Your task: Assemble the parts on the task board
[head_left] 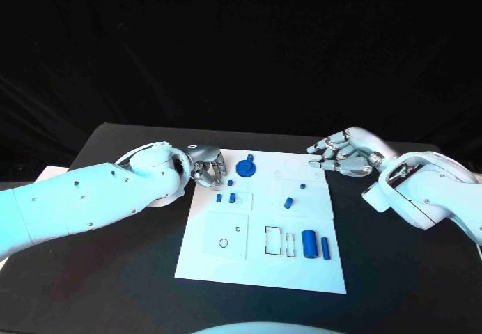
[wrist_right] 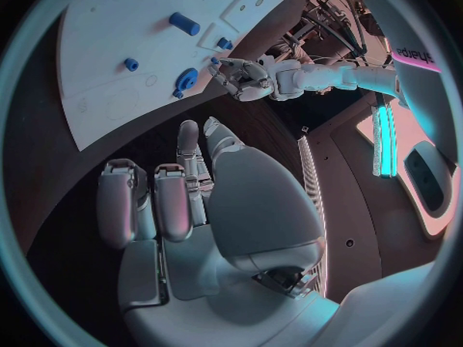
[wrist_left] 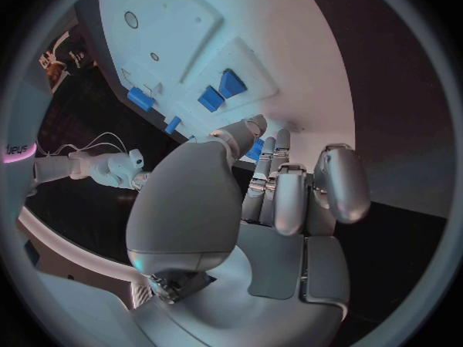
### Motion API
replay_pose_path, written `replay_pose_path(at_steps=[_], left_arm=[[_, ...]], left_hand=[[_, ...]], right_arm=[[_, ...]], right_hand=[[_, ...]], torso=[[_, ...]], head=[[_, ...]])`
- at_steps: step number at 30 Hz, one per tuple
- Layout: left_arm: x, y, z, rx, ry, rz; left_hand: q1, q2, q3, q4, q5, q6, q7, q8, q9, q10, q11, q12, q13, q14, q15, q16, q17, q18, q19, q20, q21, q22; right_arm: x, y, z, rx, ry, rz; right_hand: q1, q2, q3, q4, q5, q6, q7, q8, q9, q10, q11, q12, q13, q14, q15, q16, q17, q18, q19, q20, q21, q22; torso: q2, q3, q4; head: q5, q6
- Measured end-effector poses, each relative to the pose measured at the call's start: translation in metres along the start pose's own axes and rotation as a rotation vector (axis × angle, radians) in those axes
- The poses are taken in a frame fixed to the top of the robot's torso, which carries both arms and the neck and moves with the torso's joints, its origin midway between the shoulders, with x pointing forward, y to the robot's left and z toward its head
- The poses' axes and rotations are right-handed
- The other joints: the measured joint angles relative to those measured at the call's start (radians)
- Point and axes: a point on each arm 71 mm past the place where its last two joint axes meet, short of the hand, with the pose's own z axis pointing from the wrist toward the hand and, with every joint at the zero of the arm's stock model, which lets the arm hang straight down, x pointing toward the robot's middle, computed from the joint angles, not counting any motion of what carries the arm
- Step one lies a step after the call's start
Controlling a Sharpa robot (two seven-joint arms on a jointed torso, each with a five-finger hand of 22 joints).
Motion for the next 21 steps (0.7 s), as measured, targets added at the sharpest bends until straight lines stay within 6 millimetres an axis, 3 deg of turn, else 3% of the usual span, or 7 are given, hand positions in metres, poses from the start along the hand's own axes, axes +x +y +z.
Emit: replay_pose_path(at_steps=[7, 13, 17, 19, 21], left_arm=[[-0.01, 0.022, -0.011, -0.023, -0.055, -0.173], [-0.015, 0.03, -0.02, -0.008, -0.091, -0.336], [-0.016, 0.029, -0.024, 0.015, -0.106, -0.409], [-0.017, 0.03, -0.026, 0.022, -0.114, -0.442], [-0.018, 0.033, -0.029, 0.023, -0.126, -0.503]], left_hand=[[0.003, 0.003, 0.02, -0.009, 0.0, -0.007, 0.002, 0.003, -0.007, -0.004, -0.004, 0.0, -0.006, 0.0, 0.0, 0.0, 0.001, 0.0, 0.002, 0.002, -0.029, 0.0], [0.007, 0.007, 0.026, -0.014, 0.0, 0.04, -0.001, 0.022, -0.005, 0.023, -0.008, 0.019, -0.004, 0.0, 0.0, 0.0, 0.006, 0.0, 0.002, 0.002, -0.038, 0.0], [0.007, 0.007, 0.021, -0.013, 0.0, 0.062, -0.012, 0.03, -0.004, 0.059, -0.02, 0.044, 0.006, 0.0, 0.0, 0.004, 0.008, 0.0, 0.002, 0.002, -0.039, 0.0], [0.0, 0.014, 0.002, -0.011, 0.0, 0.072, -0.019, 0.039, -0.004, 0.085, -0.027, 0.063, 0.015, -0.002, -0.01, 0.004, 0.0, 0.0, -0.001, -0.001, -0.052, 0.0], [-0.008, 0.022, -0.021, -0.007, 0.0, 0.079, -0.026, 0.039, -0.004, 0.104, -0.042, 0.094, 0.031, 0.0, -0.018, -0.018, -0.039, 0.0, -0.011, -0.011, -0.078, 0.0]], right_arm=[[0.0, -0.003, 0.0, -0.003, 0.022, -0.118], [0.001, -0.002, 0.0, -0.012, 0.043, -0.228], [0.004, -0.001, -0.001, -0.02, 0.055, -0.304], [0.007, 0.0, -0.001, -0.022, 0.061, -0.34], [0.009, 0.001, -0.001, -0.023, 0.067, -0.384]], right_hand=[[0.034, -0.021, 0.065, 0.002, 0.0, 0.02, -0.002, -0.002, 0.001, -0.037, 0.005, -0.221, -0.233, 0.0, 0.0, -0.028, -0.032, 0.0, -0.009, 0.009, -0.014, 0.0], [0.041, -0.029, 0.112, 0.001, 0.0, 0.048, 0.002, -0.005, 0.001, -0.002, 0.014, -0.312, -0.372, 0.002, 0.002, -0.033, -0.039, 0.0, -0.011, 0.011, -0.018, 0.0], [0.036, -0.045, 0.132, 0.0, 0.0, 0.049, 0.004, -0.005, 0.001, 0.005, 0.014, -0.334, -0.413, 0.002, 0.002, -0.033, -0.042, 0.0, -0.011, 0.011, -0.018, 0.0], [0.034, -0.047, 0.139, 0.001, -0.011, 0.049, 0.004, -0.005, 0.0, 0.005, 0.014, -0.345, -0.431, 0.002, 0.002, -0.039, -0.046, 0.0, -0.011, 0.011, -0.024, 0.0], [0.029, -0.053, 0.15, 0.004, -0.03, 0.049, 0.004, -0.005, -0.002, 0.005, 0.014, -0.356, -0.451, 0.002, 0.002, -0.039, -0.05, 0.015, -0.014, 0.014, -0.026, 0.0]], torso=[[-0.001, 0.0004, 0.0014], [-0.001, 0.0, 0.0027], [-0.001, 0.0, 0.0022], [-0.001, -0.0001, 0.0016], [-0.001, 0.0, 0.0011]], head=[[-0.005, 0.002], [-0.007, 0.004], [-0.007, 0.005], [-0.008, 0.006], [-0.011, 0.006]])
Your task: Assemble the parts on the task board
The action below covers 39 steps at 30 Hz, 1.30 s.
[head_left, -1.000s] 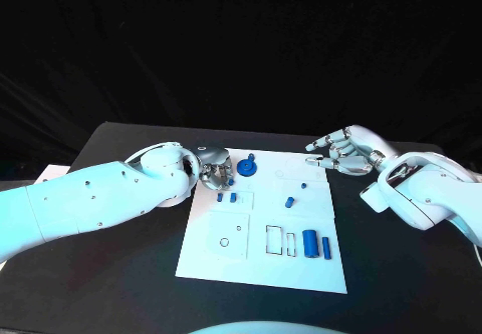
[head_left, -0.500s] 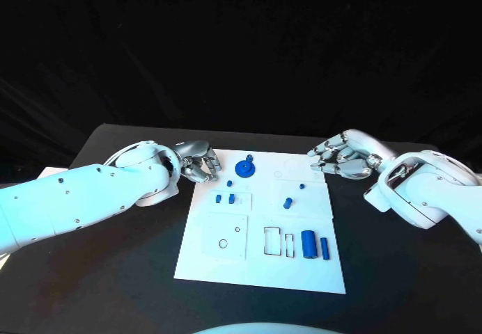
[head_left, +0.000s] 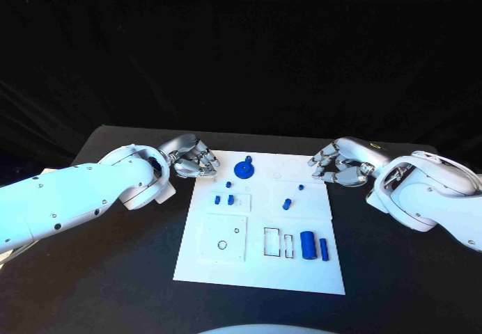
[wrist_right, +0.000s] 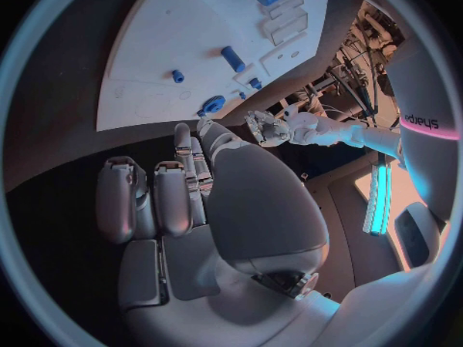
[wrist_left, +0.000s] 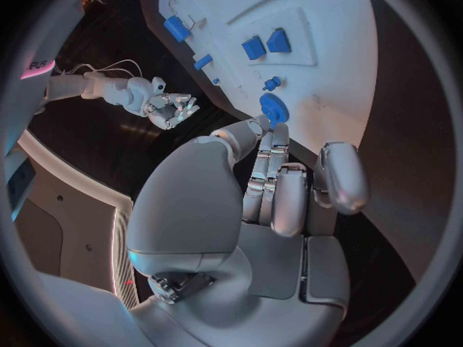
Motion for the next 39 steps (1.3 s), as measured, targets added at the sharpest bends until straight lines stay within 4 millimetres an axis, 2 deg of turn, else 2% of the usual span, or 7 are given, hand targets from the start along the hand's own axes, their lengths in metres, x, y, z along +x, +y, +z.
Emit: replay_pose_path(at_steps=[3, 6, 12, 22, 27, 38, 39], left_arm=[[-0.003, 0.004, -0.004, -0.008, -0.019, -0.134], [-0.005, 0.006, -0.008, -0.014, -0.039, -0.344], [-0.006, 0.005, -0.013, 0.001, -0.074, -0.697], [-0.001, -0.001, -0.018, 0.03, -0.071, -0.935], [0.001, -0.002, -0.021, 0.038, -0.066, -0.975], [0.002, -0.004, -0.023, 0.048, -0.065, -1.005], [0.003, -0.004, -0.023, 0.048, -0.065, -1.005]], left_hand=[[0.005, 0.02, -0.024, 0.001, 0.0, 0.0, 0.0, 0.0, -0.002, 0.0, -0.001, 0.032, 0.02, -0.024, -0.006, -0.065, -0.104, 0.032, -0.04, -0.006, -0.107, -0.047], [0.005, 0.043, -0.04, -0.002, 0.0, -0.008, 0.007, 0.0, -0.008, -0.037, 0.006, 0.062, 0.04, -0.081, -0.001, -0.144, -0.226, 0.052, -0.097, -0.002, -0.251, -0.127], [-0.006, 0.061, -0.07, 0.001, 0.0, -0.013, 0.012, 0.0, -0.014, -0.073, 0.012, 0.116, 0.071, -0.125, 0.004, -0.205, -0.323, 0.071, -0.144, 0.003, -0.388, -0.206], [-0.013, 0.068, -0.087, -0.001, 0.0, -0.017, 0.016, 0.004, -0.018, -0.093, 0.014, 0.149, 0.088, -0.145, 0.006, -0.221, -0.364, 0.07, -0.158, 0.006, -0.445, -0.242], [-0.013, 0.068, -0.09, -0.003, 0.0, -0.021, 0.019, 0.004, -0.018, -0.1, 0.014, 0.156, 0.092, -0.148, 0.009, -0.226, -0.371, 0.07, -0.165, 0.006, -0.457, -0.249], [-0.013, 0.068, -0.098, -0.006, 0.0, -0.023, 0.018, 0.004, -0.02, -0.109, 0.015, 0.166, 0.096, -0.155, 0.009, -0.23, -0.382, 0.071, -0.169, 0.01, -0.472, -0.258], [-0.013, 0.068, -0.1, -0.008, 0.0, -0.028, 0.02, 0.004, -0.021, -0.115, 0.017, 0.17, 0.098, -0.156, 0.009, -0.233, -0.384, 0.081, -0.169, 0.01, -0.477, -0.261]], right_arm=[[0.003, 0.003, 0.001, -0.001, 0.007, -0.061], [0.006, 0.006, 0.002, -0.002, 0.016, -0.13], [0.012, 0.012, 0.008, 0.006, 0.031, -0.242], [0.028, 0.018, 0.02, 0.017, 0.067, -0.321], [0.04, 0.02, 0.024, 0.015, 0.094, -0.336], [0.049, 0.023, 0.029, 0.008, 0.118, -0.362], [0.05, 0.023, 0.029, 0.007, 0.12, -0.362]], right_hand=[[-0.002, -0.011, 0.016, 0.002, -0.025, -0.002, -0.002, 0.0, -0.001, -0.005, 0.005, -0.015, -0.03, 0.0, 0.007, -0.006, -0.007, 0.0, -0.001, 0.0, -0.005, -0.005], [-0.007, -0.019, 0.036, 0.001, -0.043, -0.004, -0.004, 0.0, -0.002, -0.006, 0.006, -0.025, -0.06, 0.0, 0.007, -0.013, -0.013, 0.001, -0.007, 0.0, -0.012, -0.011], [-0.007, -0.027, 0.068, -0.001, -0.069, -0.008, -0.008, 0.0, -0.004, -0.017, 0.005, -0.035, -0.103, 0.0, 0.007, -0.021, -0.025, 0.001, -0.014, 0.0, -0.016, -0.02], [-0.011, -0.031, 0.097, -0.005, -0.074, -0.014, -0.015, 0.0, -0.007, -0.034, 0.002, -0.036, -0.141, 0.0, 0.007, -0.025, -0.031, 0.0, -0.018, -0.004, -0.021, -0.023], [-0.011, -0.031, 0.113, -0.008, -0.074, -0.007, -0.03, 0.0, -0.007, -0.04, -0.004, -0.036, -0.162, 0.0, 0.007, -0.029, -0.035, 0.001, -0.018, -0.004, -0.024, -0.02], [-0.011, -0.031, 0.127, -0.011, -0.074, 0.0, -0.036, 0.0, -0.007, -0.036, -0.008, -0.036, -0.179, -0.003, 0.005, -0.035, -0.041, 0.001, -0.014, -0.007, -0.024, -0.017], [-0.011, -0.031, 0.128, -0.012, -0.074, 0.0, -0.036, 0.0, -0.007, -0.036, -0.008, -0.036, -0.18, -0.004, 0.003, -0.035, -0.041, 0.001, -0.014, -0.007, -0.024, -0.017]], torso=[[0.0, -0.0001, 0.0001], [0.001, 0.0002, -0.0001], [0.001, -0.0012, 0.0], [0.001, -0.0007, 0.0016], [0.002, -0.0001, 0.0017], [0.002, -0.0001, 0.0006], [0.002, -0.0001, 0.0006]], head=[[-0.005, 0.001], [-0.011, 0.002], [-0.023, 0.002], [-0.028, 0.0], [-0.024, -0.001], [-0.021, -0.004], [-0.02, -0.004]])
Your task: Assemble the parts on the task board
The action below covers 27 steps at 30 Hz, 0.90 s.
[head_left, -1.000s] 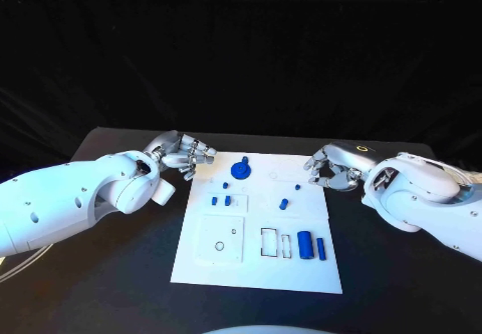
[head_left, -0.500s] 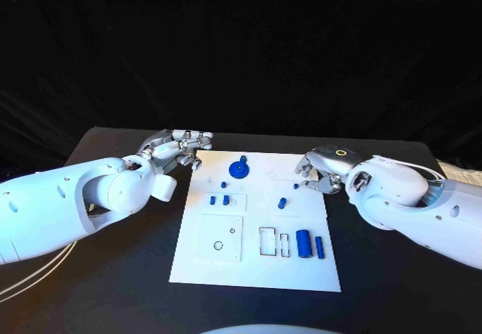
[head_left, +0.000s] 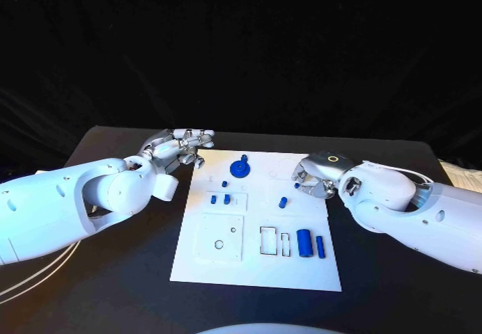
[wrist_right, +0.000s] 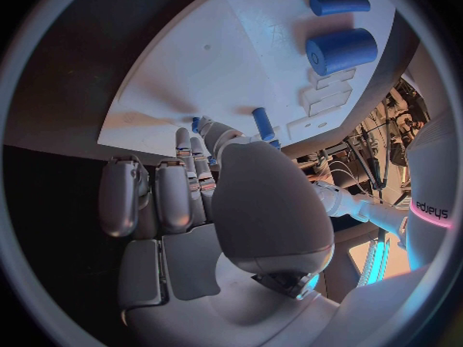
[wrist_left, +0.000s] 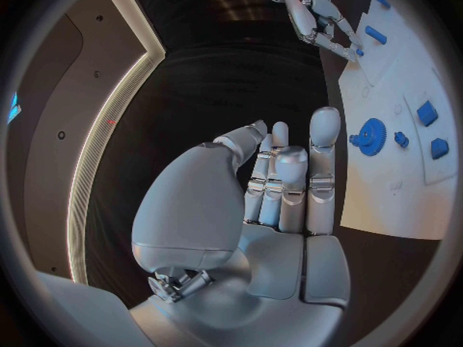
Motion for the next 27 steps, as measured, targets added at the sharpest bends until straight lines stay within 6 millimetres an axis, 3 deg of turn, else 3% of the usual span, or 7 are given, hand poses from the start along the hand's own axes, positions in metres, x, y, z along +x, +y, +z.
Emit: replay_pose_path(at_steps=[11, 13, 27], left_arm=[[-0.0003, 0.0001, -0.0006, 0.0, -0.001, 0.0], [-0.0005, 0.0, -0.0007, 0.0, -0.001, 0.0], [-0.0006, -0.0002, -0.0018, 0.0, 0.0, 0.002]], left_hand=[[0.0, 0.0, -0.002, -0.002, 0.0, -0.01, 0.003, 0.0, -0.003, -0.009, 0.002, 0.011, 0.004, -0.003, 0.003, -0.003, -0.008, 0.005, 0.0, 0.0, -0.011, -0.01], [0.0, 0.0, -0.003, -0.003, 0.0, -0.01, 0.003, 0.0, -0.003, -0.012, 0.005, 0.011, 0.004, -0.003, 0.003, -0.003, -0.01, 0.005, -0.004, 0.004, -0.015, -0.01], [0.0, 0.0, -0.006, 0.0, 0.004, -0.016, 0.009, 0.0, -0.005, -0.023, 0.005, 0.019, 0.007, -0.007, 0.007, -0.003, -0.015, 0.005, -0.004, 0.004, -0.023, -0.015]], right_arm=[[0.0057, 0.0003, 0.0039, -0.001, 0.023, -0.005], [0.0056, 0.0005, 0.0044, -0.003, 0.024, -0.007], [0.005, 0.0051, 0.0091, -0.011, 0.025, -0.027]], right_hand=[[0.0, 0.001, 0.038, -0.024, -0.001, 0.034, -0.005, 0.0, 0.006, 0.041, -0.012, 0.0, -0.025, 0.001, -0.008, 0.0, 0.006, 0.0, 0.009, -0.009, 0.008, 0.016], [0.0, 0.011, 0.042, -0.028, -0.004, 0.039, -0.006, 0.005, 0.008, 0.048, -0.012, 0.0, -0.028, 0.003, -0.011, 0.001, 0.007, 0.0, 0.01, -0.01, 0.012, 0.018], [-0.003, 0.022, 0.061, -0.047, -0.008, 0.071, -0.01, 0.009, 0.018, 0.079, -0.02, 0.0, -0.039, 0.0, -0.021, 0.009, 0.013, 0.0, 0.027, -0.02, 0.028, 0.017]], torso=[[0.0, 0.0, -0.0004], [0.0, 0.0, -0.0005], [0.001, 0.0007, -0.0016]], head=[[0.004, -0.002], [0.005, -0.002], [0.006, -0.007]])
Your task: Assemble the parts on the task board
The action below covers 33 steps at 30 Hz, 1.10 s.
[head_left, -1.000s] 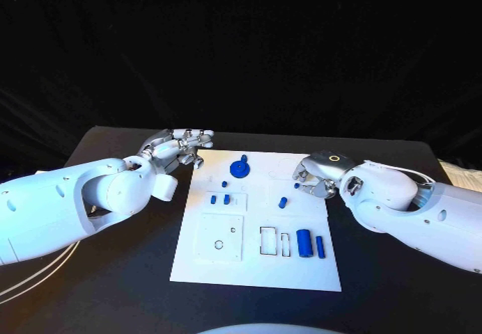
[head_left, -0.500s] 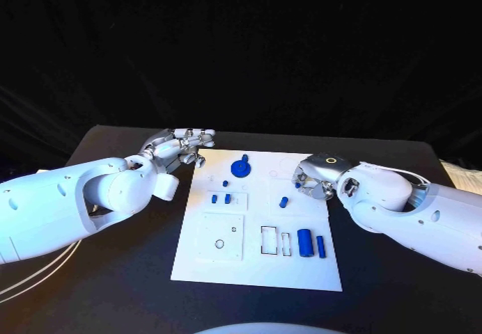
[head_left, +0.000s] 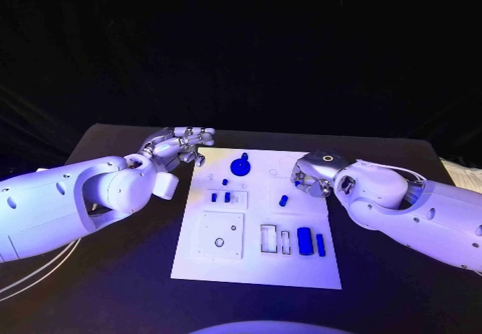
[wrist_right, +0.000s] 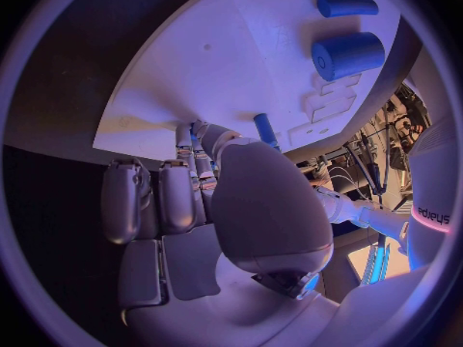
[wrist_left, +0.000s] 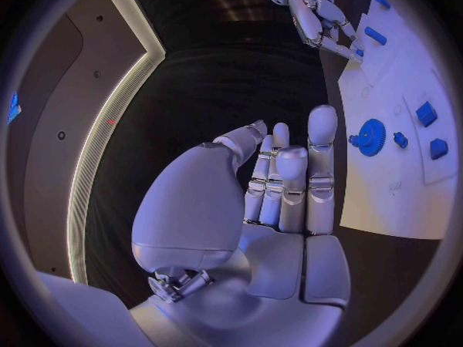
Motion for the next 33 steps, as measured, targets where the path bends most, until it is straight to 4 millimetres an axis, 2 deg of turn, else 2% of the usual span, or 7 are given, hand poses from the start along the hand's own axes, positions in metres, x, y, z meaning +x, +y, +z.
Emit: replay_pose_path(at_steps=[11, 15, 25, 33], left_arm=[[0.002, 0.0, 0.0, 0.0, 0.005, 0.001], [0.001, 0.0, 0.0, 0.001, 0.005, 0.003], [0.001, 0.0, 0.0, 0.001, 0.004, 0.005], [0.001, 0.0, 0.0, 0.001, 0.004, 0.007]], left_hand=[[0.0, 0.0, -0.003, -0.003, 0.0, 0.0, 0.0, 0.0, 0.0, 0.0, 0.0, 0.0, 0.001, 0.0, 0.0, 0.0, -0.002, 0.0, 0.0, 0.0, 0.0, -0.002], [0.0, 0.0, -0.003, -0.003, 0.0, 0.0, 0.0, 0.0, 0.0, 0.0, 0.0, 0.0, 0.001, 0.0, 0.0, 0.0, -0.002, 0.0, 0.0, 0.0, 0.0, -0.002], [0.0, 0.0, -0.003, -0.003, 0.0, 0.0, 0.0, 0.0, 0.0, 0.0, 0.0, 0.0, 0.001, 0.0, 0.0, 0.0, -0.002, 0.0, 0.0, 0.0, 0.0, -0.002], [0.0, 0.0, -0.003, -0.003, 0.0, -0.002, -0.002, 0.0, -0.001, 0.0, 0.0, 0.0, 0.001, 0.0, 0.0, 0.0, -0.002, 0.0, 0.0, 0.0, -0.003, -0.002]], right_arm=[[0.002, 0.005, 0.001, 0.005, -0.009, -0.037], [0.003, 0.006, 0.0, 0.008, -0.017, -0.046], [0.004, 0.008, -0.006, 0.01, -0.046, -0.045], [-0.004, 0.013, -0.009, -0.005, -0.086, -0.031]], right_hand=[[0.001, 0.001, 0.006, -0.017, -0.008, 0.011, -0.004, 0.0, 0.004, 0.013, -0.002, 0.004, -0.01, 0.004, -0.011, 0.0, 0.0, 0.0, 0.014, -0.007, 0.012, 0.0], [-0.002, 0.01, 0.013, -0.024, -0.014, 0.013, -0.002, 0.0, 0.005, 0.021, -0.004, 0.004, -0.011, 0.003, -0.011, 0.003, -0.001, 0.0, 0.018, -0.011, 0.019, 0.0], [0.005, 0.018, 0.023, -0.035, -0.023, 0.018, -0.004, -0.002, 0.007, 0.022, -0.003, -0.004, -0.015, 0.003, -0.011, 0.003, -0.003, 0.0, 0.023, -0.012, 0.023, 0.0], [0.005, 0.018, 0.026, -0.038, -0.024, 0.022, 0.0, -0.004, 0.007, 0.025, 0.0, -0.004, -0.015, 0.003, -0.011, 0.003, -0.004, 0.0, 0.025, -0.011, 0.027, 0.0]], torso=[[-0.001, -0.0001, 0.0005], [-0.002, -0.0007, 0.0011], [-0.002, -0.0007, 0.0015], [-0.002, -0.0007, 0.0011]], head=[[-0.003, -0.005], [-0.003, -0.005], [-0.004, -0.001], [-0.005, 0.001]])
